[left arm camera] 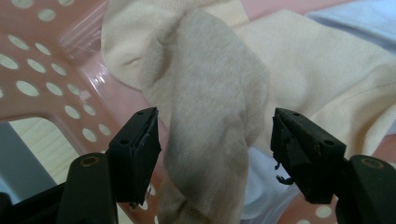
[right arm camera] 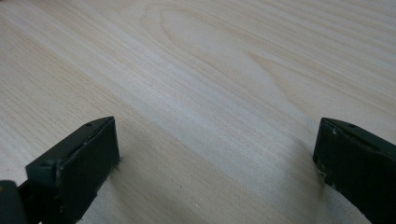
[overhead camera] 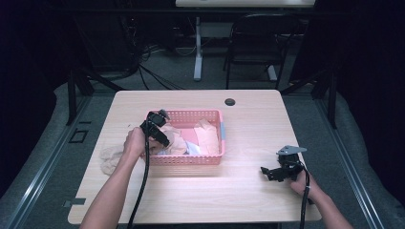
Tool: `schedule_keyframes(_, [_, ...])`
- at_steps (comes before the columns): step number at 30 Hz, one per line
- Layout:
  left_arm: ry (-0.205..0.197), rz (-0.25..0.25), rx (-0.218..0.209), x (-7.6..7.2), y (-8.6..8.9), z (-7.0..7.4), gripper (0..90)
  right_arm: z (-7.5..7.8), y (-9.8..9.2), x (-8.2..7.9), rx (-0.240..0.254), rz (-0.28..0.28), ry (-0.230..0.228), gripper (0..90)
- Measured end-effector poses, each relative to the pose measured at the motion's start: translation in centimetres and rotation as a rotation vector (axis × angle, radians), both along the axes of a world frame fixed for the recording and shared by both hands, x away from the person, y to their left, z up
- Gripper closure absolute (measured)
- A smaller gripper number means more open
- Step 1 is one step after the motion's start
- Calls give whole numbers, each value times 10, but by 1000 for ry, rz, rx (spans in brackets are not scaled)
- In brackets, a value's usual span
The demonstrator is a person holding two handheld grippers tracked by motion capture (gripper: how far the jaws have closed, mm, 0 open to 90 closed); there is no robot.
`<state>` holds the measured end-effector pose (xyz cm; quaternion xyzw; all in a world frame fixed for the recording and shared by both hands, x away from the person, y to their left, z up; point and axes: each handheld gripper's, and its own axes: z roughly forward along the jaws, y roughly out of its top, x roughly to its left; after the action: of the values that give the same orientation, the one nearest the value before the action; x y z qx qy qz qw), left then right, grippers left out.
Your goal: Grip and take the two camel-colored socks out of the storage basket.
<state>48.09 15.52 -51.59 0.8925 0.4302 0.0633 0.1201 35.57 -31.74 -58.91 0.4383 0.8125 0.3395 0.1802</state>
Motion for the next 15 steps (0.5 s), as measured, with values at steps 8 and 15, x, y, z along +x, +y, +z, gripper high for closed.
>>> schedule_keyframes(8, [7, 19, 36, -2, -3, -7, 582, 0, 0, 0, -1, 0, 0, 0])
schedule_keyframes(15, [0, -12, 15, -5, -3, 2, 811, 0, 0, 0, -4, -1, 0, 0])
